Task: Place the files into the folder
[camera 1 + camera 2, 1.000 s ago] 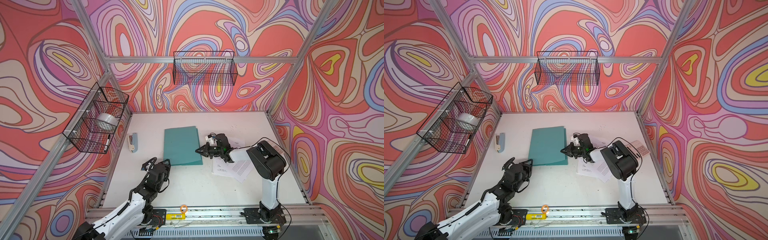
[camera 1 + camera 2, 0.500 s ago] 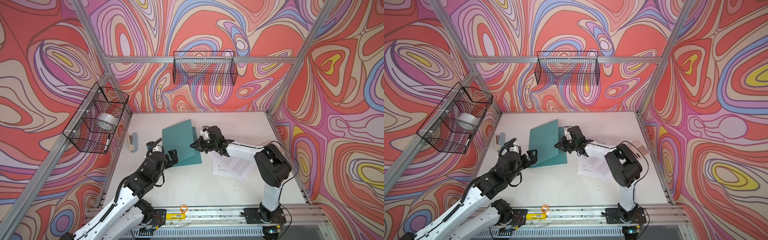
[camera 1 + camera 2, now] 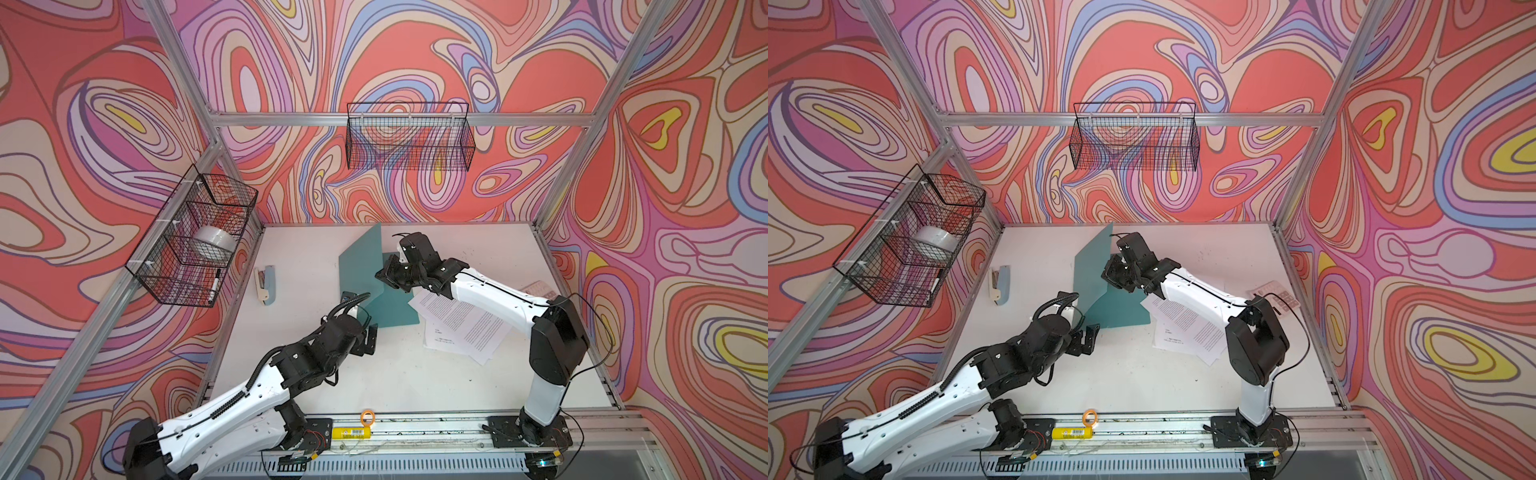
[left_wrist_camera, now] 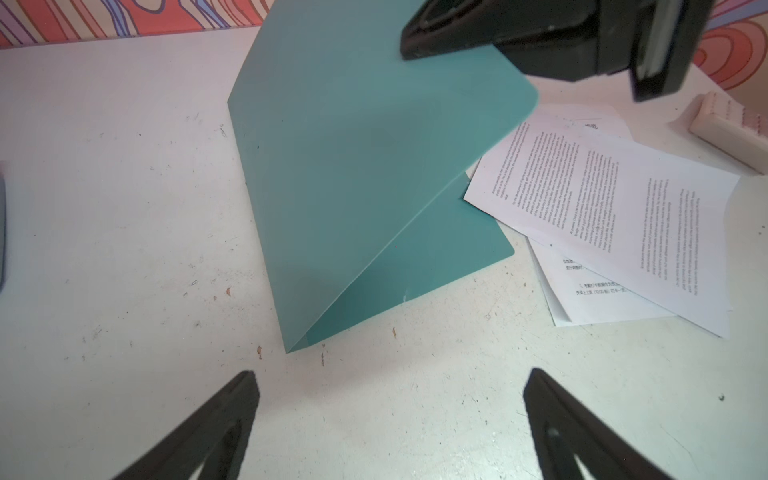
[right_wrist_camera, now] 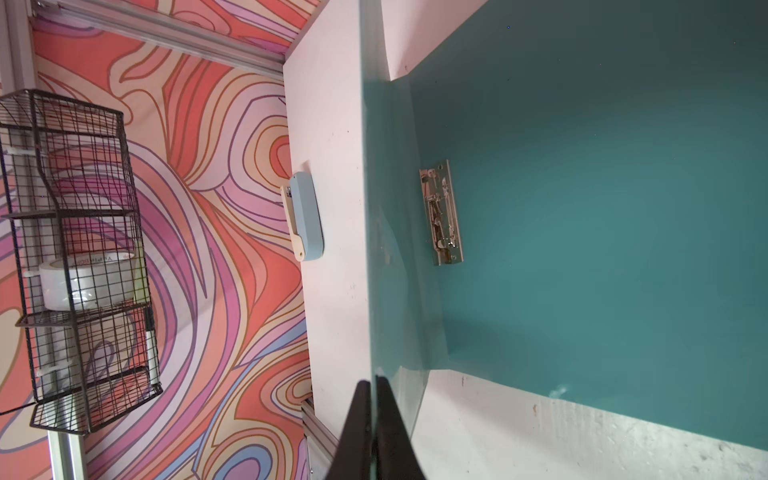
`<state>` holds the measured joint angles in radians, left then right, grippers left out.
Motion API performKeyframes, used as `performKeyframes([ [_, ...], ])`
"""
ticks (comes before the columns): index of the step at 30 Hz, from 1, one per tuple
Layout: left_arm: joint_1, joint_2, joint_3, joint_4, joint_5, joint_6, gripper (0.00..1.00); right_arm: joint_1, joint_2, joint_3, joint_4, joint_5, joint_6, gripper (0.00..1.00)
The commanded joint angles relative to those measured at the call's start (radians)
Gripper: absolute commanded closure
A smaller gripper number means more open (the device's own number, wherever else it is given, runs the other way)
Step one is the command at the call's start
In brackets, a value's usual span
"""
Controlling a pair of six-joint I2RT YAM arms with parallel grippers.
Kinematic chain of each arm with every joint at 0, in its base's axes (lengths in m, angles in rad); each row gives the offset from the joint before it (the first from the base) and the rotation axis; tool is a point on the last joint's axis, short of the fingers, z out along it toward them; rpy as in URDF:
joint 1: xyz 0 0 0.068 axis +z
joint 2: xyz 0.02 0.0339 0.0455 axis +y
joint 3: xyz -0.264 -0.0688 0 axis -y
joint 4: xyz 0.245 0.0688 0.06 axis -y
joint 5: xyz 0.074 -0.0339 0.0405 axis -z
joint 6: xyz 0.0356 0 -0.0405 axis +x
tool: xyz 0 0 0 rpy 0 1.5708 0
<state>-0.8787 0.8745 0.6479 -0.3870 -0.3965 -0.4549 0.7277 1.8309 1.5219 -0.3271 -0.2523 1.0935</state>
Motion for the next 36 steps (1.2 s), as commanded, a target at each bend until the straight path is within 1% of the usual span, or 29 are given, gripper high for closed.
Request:
performKeyframes([
  [1, -0.011, 0.049, 0.018, 0.058, -0.056, 0.05, 0.0, 0.03, 0.013, 0.042, -0.051, 0.042, 0.0, 1.0],
  [3, -0.014, 0.084, 0.031, 0.074, -0.083, 0.052, 0.01, 0.042, 0.011, 0.055, -0.057, 0.045, -0.007, 1.0],
  [6, -0.013, 0.139, 0.063, 0.049, -0.18, 0.011, 0.05, 0.063, -0.005, 0.046, -0.041, 0.047, -0.025, 1.0],
  [9, -0.014, 0.187, 0.08, 0.068, -0.199, 0.009, 0.1, 0.074, -0.029, -0.002, 0.011, 0.035, -0.025, 1.0],
  [11, -0.013, 0.208, 0.07, 0.116, -0.186, 0.009, 0.15, 0.076, -0.033, -0.011, 0.016, 0.02, -0.03, 1.0],
  [13, -0.012, 0.232, 0.069, 0.155, -0.18, -0.001, 0.24, 0.077, -0.038, -0.022, 0.032, 0.003, -0.042, 1.0],
  [14, -0.011, 0.246, 0.081, 0.142, -0.186, -0.015, 0.3, 0.079, -0.043, -0.027, 0.03, 0.004, -0.042, 1.0],
  [17, -0.012, 0.287, 0.123, 0.068, -0.213, -0.061, 0.4, 0.078, -0.054, -0.037, 0.027, 0.009, -0.044, 1.0],
  [21, -0.012, 0.291, 0.111, 0.084, -0.235, -0.071, 0.55, 0.078, -0.053, -0.048, 0.03, 0.002, -0.05, 1.0],
  [24, -0.012, 0.288, 0.107, 0.095, -0.247, -0.067, 0.59, 0.078, -0.067, -0.05, 0.025, 0.0, -0.053, 1.0],
  [26, -0.011, 0.293, 0.113, 0.088, -0.254, -0.059, 0.74, 0.079, -0.084, -0.054, 0.029, -0.01, -0.053, 1.0],
  [28, -0.012, 0.293, 0.117, 0.09, -0.249, -0.048, 0.78, 0.078, -0.092, -0.062, 0.039, -0.013, -0.055, 1.0],
  [30, -0.012, 0.289, 0.119, 0.093, -0.239, -0.041, 0.88, 0.079, -0.112, -0.085, 0.073, -0.01, -0.055, 1.0],
  [31, -0.012, 0.287, 0.118, 0.096, -0.239, -0.038, 0.91, 0.078, -0.116, -0.089, 0.074, -0.009, -0.054, 1.0],
  [32, -0.012, 0.283, 0.118, 0.093, -0.243, -0.042, 1.0, 0.079, -0.119, -0.088, 0.074, -0.011, -0.059, 1.0],
  [34, -0.011, 0.272, 0.109, 0.099, -0.252, -0.044, 1.0, 0.079, -0.123, -0.091, 0.074, -0.016, -0.065, 0.97],
  [35, -0.011, 0.265, 0.106, 0.095, -0.259, -0.051, 1.0, 0.078, -0.126, -0.097, 0.08, -0.018, -0.066, 0.94],
  [36, -0.012, 0.254, 0.102, 0.095, -0.263, -0.059, 1.0, 0.079, -0.13, -0.103, 0.087, -0.019, -0.068, 0.87],
])
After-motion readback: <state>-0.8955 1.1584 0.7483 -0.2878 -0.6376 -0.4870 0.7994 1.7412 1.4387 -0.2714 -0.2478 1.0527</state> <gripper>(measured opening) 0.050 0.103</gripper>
